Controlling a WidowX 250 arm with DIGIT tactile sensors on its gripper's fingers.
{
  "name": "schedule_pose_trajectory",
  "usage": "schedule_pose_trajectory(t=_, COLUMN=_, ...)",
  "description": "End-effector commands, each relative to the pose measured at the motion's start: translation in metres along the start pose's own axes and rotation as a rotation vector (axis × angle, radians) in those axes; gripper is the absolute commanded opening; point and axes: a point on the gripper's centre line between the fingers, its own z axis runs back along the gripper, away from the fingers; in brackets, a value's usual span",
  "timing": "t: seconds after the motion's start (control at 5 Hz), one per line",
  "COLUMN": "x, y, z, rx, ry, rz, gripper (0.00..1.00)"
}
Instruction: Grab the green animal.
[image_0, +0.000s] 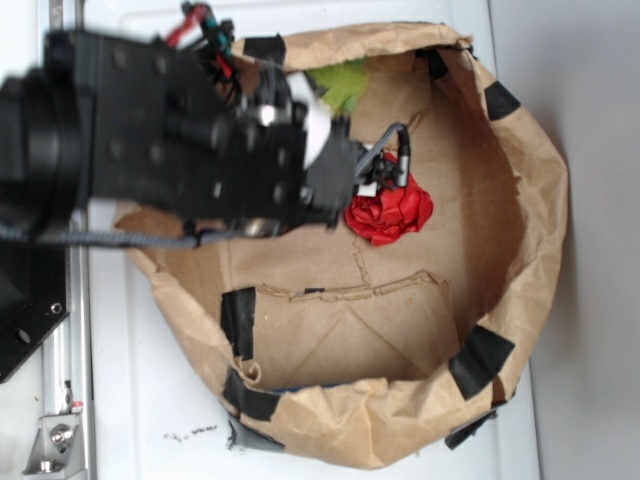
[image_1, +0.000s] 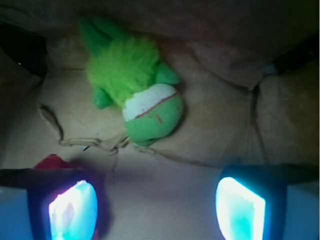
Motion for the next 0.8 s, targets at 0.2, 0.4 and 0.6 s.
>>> schedule_pose_trajectory(t=0.2, x=0.015, y=-0.003, z=0.008, rx=-0.03, ry=0.015, rz=0.052, gripper=1.0)
schedule_pose_trajectory(t=0.4, x=0.022, y=-0.011, z=0.0, rx=-0.051, ry=0.034, rz=0.046, gripper=1.0)
schedule_pose_trajectory(t=0.6, x=0.031, y=-0.015, z=-0.013, rx=-0.062, ry=0.039, rz=0.027, gripper=1.0)
